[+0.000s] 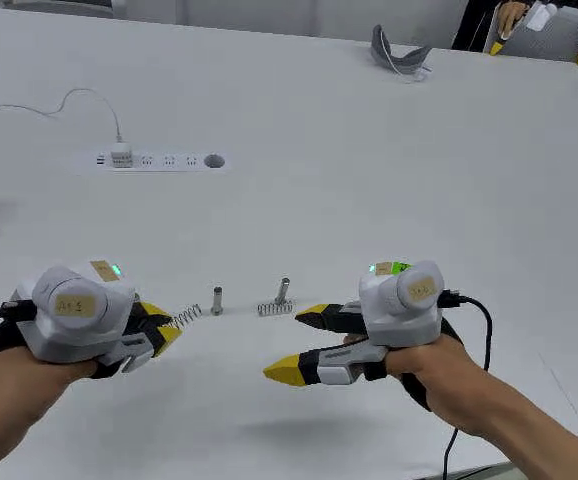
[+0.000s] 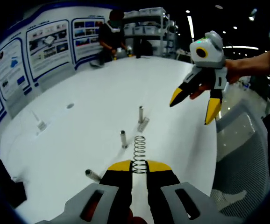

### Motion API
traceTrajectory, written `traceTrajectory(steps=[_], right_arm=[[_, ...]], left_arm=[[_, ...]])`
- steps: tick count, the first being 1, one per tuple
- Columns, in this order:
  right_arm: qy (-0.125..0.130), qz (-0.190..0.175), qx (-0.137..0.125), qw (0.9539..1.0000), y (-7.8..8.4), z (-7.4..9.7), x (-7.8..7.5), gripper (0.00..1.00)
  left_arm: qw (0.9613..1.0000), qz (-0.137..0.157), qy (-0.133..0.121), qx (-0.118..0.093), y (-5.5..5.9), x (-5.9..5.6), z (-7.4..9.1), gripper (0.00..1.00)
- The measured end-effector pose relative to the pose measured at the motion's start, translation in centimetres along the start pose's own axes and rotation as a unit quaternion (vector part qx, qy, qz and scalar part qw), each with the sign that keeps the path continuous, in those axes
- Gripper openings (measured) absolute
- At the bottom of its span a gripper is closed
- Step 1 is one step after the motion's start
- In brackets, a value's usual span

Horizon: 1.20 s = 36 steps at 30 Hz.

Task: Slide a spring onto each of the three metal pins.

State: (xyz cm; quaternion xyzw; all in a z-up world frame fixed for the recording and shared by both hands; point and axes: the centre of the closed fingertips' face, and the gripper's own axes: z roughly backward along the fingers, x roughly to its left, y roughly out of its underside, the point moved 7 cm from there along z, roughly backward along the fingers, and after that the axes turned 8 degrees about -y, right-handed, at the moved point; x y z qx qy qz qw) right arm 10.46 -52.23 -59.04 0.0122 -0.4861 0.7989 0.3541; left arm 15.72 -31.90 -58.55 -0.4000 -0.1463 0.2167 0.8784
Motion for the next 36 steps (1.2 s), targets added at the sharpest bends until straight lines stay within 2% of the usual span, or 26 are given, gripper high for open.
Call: traceTrajectory(steps=[3, 15, 24, 36], right_arm=[[-0.004, 0.0, -0.004, 1.0, -0.3, -0.1, 0.1, 0.6], [-0.022, -0.008, -0.03, 0.9993, -1.8, -0.5, 0.2, 0.55], [-0.048, -0.014, -0.05, 0.9975, -3.3, -0.9, 0.4, 0.5], [-0.079, -0.023, -0.065, 0.9945, -4.0, -1.4, 0.9, 0.31]], left_arm=[[1.0, -0.005, 0.003, -0.004, -0.4, -0.3, 0.4, 0.1], [0.9997, -0.011, 0.017, -0.017, -1.3, -1.2, -0.1, 0.1], [0.9986, -0.031, 0.031, -0.029, -2.7, -2.4, -0.3, 0.1], [0.9959, -0.057, 0.056, -0.043, -4.3, -4.4, -0.2, 0.1]])
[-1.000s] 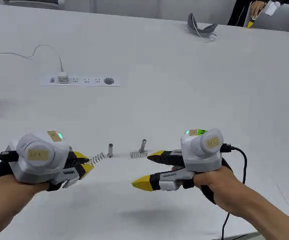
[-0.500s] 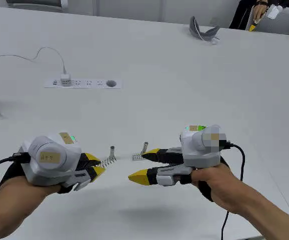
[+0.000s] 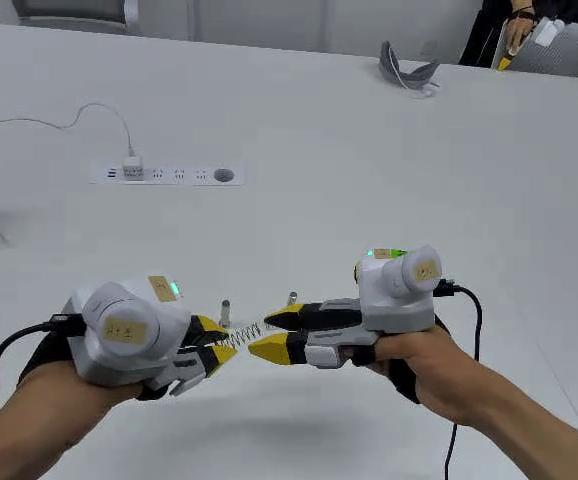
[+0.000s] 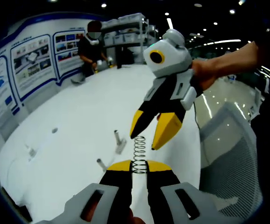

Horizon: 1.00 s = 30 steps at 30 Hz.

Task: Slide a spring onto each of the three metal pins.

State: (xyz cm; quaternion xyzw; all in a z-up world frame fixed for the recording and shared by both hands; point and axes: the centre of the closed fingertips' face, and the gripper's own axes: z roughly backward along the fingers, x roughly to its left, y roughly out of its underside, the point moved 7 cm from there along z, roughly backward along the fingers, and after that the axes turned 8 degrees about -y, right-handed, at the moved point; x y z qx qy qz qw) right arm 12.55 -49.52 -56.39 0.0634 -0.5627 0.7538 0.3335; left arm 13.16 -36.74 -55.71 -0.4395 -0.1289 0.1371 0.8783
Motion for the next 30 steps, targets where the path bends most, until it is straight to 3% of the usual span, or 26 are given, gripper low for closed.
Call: traceTrajectory(steps=[8, 21, 27, 30], right_arm=[[-0.012, 0.002, -0.003, 0.9999, -0.1, -0.2, 0.2, 0.17], [-0.025, 0.001, 0.0, 0.9997, -0.2, -0.2, 0.5, 0.16], [-0.038, 0.019, 0.012, 0.999, -1.3, 0.0, 0.9, 0.14], [-0.039, 0.04, 0.033, 0.9979, -1.8, 0.1, 0.9, 0.13]], left_arm=[[0.9999, -0.009, 0.007, -0.004, -0.4, -0.2, -0.1, 0.1], [0.9997, -0.015, 0.016, -0.006, -0.3, -0.2, 0.0, 0.1], [0.9996, -0.015, 0.023, -0.011, -0.3, 0.0, -0.1, 0.1], [0.9995, -0.014, 0.024, -0.016, -0.5, 0.1, -0.2, 0.1]])
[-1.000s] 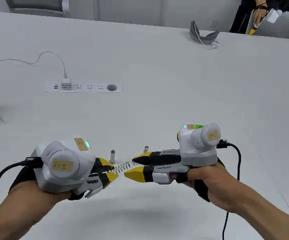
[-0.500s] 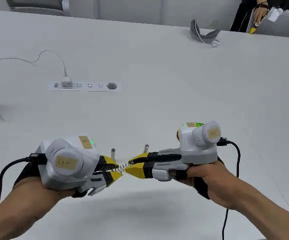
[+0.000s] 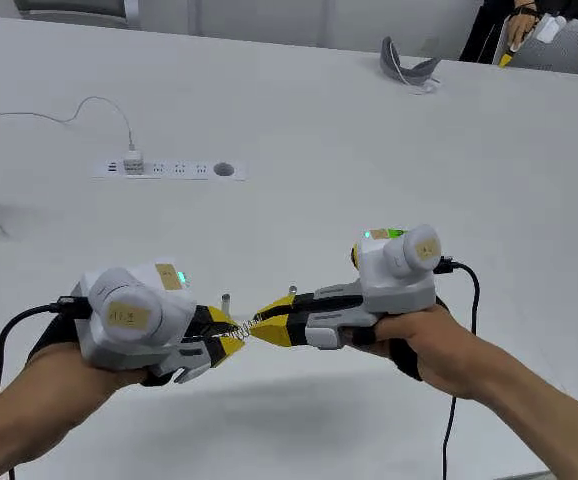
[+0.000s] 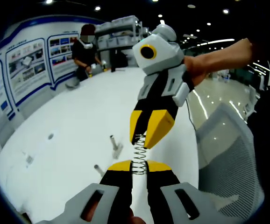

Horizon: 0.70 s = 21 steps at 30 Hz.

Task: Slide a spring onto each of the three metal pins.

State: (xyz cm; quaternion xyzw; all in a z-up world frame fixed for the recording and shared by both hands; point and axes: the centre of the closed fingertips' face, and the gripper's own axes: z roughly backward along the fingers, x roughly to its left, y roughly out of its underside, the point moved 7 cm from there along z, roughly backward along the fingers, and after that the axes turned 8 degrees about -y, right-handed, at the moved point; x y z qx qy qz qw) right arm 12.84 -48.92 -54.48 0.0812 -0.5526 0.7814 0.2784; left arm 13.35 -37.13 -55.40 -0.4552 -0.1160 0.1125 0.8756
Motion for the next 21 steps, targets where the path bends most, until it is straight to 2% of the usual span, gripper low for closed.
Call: traceTrajectory(steps=[6, 12, 14, 17, 21], right_arm=[[-0.007, 0.028, 0.029, 0.9992, -1.1, 0.2, -0.1, 0.13], [-0.018, 0.069, 0.071, 0.9949, -2.2, 0.1, 0.3, 0.12], [-0.023, 0.087, 0.09, 0.9918, -2.7, 0.0, 0.4, 0.12], [-0.031, 0.116, 0.13, 0.9842, -3.1, -0.1, 0.5, 0.12], [-0.045, 0.151, 0.181, 0.9709, -3.5, -0.1, 0.6, 0.12]], left_arm=[[0.9998, 0.012, 0.004, -0.012, -0.3, 0.1, -0.3, 0.1], [0.9994, 0.021, 0.009, -0.025, -0.7, 0.2, -0.7, 0.1], [0.9992, 0.023, 0.012, -0.03, -0.9, 0.1, -0.8, 0.1], [0.9992, 0.019, 0.015, -0.033, -1.1, 0.1, -1.0, 0.1], [0.999, 0.015, 0.02, -0.038, -1.4, 0.0, -1.1, 0.1]])
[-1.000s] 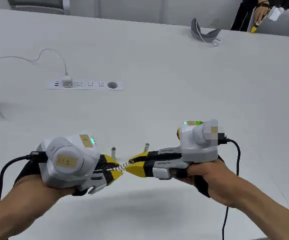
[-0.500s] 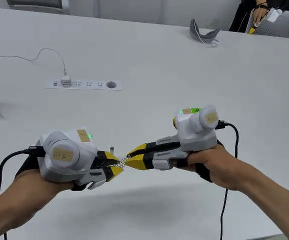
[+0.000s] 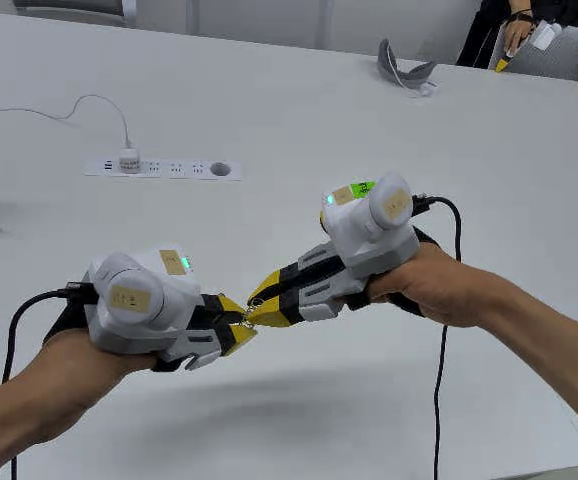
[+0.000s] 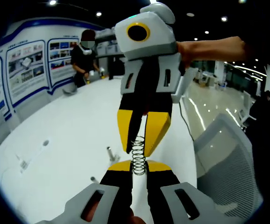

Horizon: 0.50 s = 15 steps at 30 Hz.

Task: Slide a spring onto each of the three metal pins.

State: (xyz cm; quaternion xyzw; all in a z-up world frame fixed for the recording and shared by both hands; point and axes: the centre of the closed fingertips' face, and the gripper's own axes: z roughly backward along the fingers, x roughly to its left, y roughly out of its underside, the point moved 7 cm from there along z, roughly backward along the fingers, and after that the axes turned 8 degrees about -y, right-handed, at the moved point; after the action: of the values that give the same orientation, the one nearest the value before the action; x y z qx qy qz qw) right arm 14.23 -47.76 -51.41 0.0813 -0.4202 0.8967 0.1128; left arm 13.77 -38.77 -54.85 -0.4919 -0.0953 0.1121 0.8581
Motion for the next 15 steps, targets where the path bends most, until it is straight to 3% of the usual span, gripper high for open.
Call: traceTrajectory(steps=[6, 15], right_arm=[[-0.013, 0.054, 0.082, 0.995, -0.32, -0.01, -0.03, 0.12], [-0.025, 0.069, 0.102, 0.9921, -0.21, -0.51, 0.21, 0.13]], left_arm=[[0.9999, -0.012, 0.002, 0.001, -0.33, -0.1, 0.02, 0.1], [0.9997, -0.023, 0.008, 0.001, -0.59, -0.39, -0.06, 0.1]])
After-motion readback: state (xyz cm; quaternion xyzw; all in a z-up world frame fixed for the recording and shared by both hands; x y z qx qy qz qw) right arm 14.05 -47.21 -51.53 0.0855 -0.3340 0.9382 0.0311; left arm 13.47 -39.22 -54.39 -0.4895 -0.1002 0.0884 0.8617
